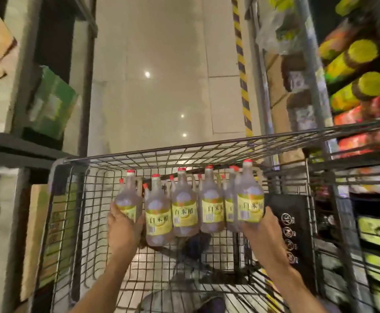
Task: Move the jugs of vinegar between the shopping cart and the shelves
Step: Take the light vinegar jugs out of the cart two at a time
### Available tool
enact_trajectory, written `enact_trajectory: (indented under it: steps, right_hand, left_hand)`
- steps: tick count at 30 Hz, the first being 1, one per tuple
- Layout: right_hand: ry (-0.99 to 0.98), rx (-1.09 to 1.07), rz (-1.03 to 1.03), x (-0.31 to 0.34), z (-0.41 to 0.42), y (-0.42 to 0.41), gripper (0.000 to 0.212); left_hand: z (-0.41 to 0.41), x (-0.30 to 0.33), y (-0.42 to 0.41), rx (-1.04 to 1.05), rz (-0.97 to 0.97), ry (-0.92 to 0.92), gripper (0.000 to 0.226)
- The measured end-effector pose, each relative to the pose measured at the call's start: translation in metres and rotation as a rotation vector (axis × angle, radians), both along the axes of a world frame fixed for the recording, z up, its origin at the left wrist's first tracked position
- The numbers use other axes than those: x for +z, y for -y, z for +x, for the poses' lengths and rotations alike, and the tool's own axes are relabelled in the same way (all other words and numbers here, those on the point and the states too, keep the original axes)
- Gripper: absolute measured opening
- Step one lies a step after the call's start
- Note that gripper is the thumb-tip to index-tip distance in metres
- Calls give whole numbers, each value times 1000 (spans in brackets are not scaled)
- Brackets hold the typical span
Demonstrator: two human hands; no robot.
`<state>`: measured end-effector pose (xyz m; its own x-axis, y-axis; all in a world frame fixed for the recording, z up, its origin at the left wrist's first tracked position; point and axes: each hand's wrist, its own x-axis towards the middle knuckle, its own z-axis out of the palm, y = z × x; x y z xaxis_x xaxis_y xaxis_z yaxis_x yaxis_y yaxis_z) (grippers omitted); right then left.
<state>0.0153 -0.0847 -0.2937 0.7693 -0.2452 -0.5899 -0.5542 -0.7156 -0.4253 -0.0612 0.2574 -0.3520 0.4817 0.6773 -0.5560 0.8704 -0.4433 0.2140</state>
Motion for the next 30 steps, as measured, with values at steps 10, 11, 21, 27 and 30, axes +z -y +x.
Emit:
enact_trajectory:
  steps: [10, 11, 21, 27, 30]
  right_hand:
    - [-189, -96, -181, -26, 23, -31, 101]
    - [-208, -156, -130, -25, 24, -35, 95]
    - [-123, -331, 251, -19, 7, -36, 48]
    - [-143, -285, 222, 11, -22, -13, 81]
    - [-127, -293, 244, 42, -42, -1, 79]
  left_hand:
    - [11, 21, -10, 29, 54, -81, 78]
    - [7, 30, -7, 22, 70, -71, 80]
    - [-9, 71, 27, -225, -9, 44, 103]
    - [-1, 104, 72, -356, -44, 162, 69]
    - [-6, 115, 85, -395, -61, 168, 81]
